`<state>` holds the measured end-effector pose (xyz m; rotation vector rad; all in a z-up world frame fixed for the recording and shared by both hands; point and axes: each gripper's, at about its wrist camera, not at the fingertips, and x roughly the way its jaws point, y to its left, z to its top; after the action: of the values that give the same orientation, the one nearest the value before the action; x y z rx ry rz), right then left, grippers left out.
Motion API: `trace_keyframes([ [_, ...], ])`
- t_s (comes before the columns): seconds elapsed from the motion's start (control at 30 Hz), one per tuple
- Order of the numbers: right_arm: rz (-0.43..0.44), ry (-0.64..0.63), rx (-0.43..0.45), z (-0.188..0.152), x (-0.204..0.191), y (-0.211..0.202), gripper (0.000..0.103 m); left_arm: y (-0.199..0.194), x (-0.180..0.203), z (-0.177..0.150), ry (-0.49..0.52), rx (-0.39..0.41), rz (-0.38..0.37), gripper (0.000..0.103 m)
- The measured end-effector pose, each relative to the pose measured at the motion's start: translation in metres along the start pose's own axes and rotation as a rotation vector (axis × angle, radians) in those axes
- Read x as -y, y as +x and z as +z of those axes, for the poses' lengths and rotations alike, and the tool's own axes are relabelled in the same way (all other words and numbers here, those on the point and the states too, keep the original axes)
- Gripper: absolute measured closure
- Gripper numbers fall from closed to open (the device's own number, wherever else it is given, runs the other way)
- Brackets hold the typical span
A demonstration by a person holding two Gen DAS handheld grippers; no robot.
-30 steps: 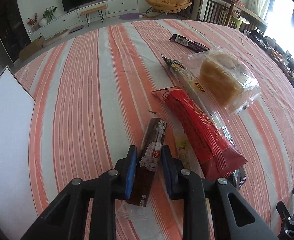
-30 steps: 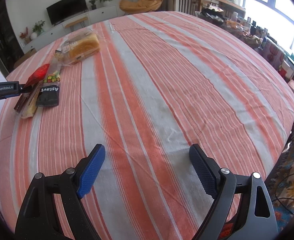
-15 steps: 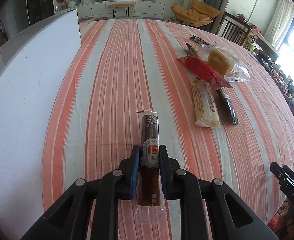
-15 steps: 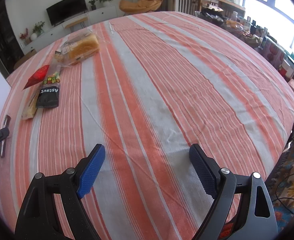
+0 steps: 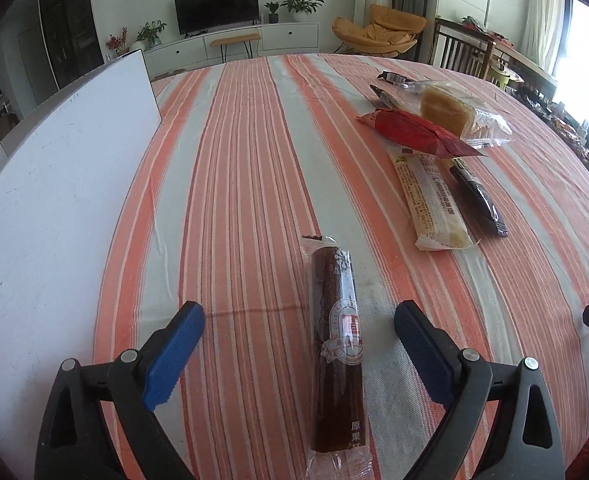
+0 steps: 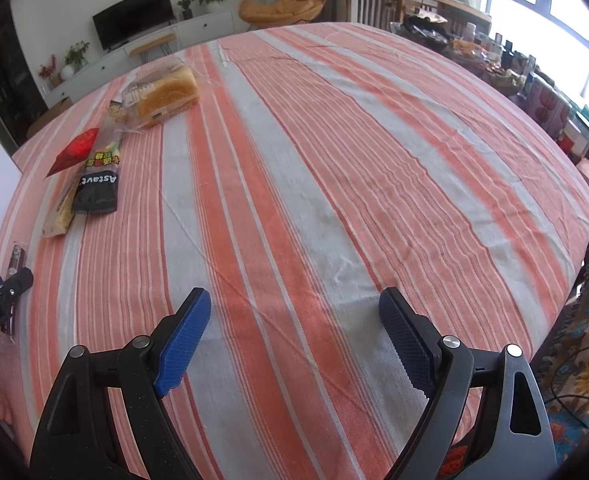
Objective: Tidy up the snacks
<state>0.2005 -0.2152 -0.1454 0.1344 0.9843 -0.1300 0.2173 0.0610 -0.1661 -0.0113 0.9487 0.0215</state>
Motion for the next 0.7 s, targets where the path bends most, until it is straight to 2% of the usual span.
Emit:
trace_keyframes([
  [0.1,-0.002,-0.002,-0.001,-0.0006,0.0000,0.0002,0.014,0.0028,-0.0003,0.0008,0.000,-0.008,0.002,0.000],
  [0.23,-0.007,-0.007,-0.004,-0.0012,-0.0008,0.0007,0.014,0.0031,0.0002,0.0009,0.000,-0.003,0.000,0.000],
  [0.43,-0.007,-0.030,-0.019,-0.0010,-0.0053,0.0033,0.008,0.0032,-0.0003,0.0011,0.001,-0.003,0.001,0.000],
  [0.7,-0.008,-0.031,-0.019,-0.0009,-0.0055,0.0035,0.007,0.0033,-0.0002,0.0010,0.001,-0.003,0.001,0.000],
])
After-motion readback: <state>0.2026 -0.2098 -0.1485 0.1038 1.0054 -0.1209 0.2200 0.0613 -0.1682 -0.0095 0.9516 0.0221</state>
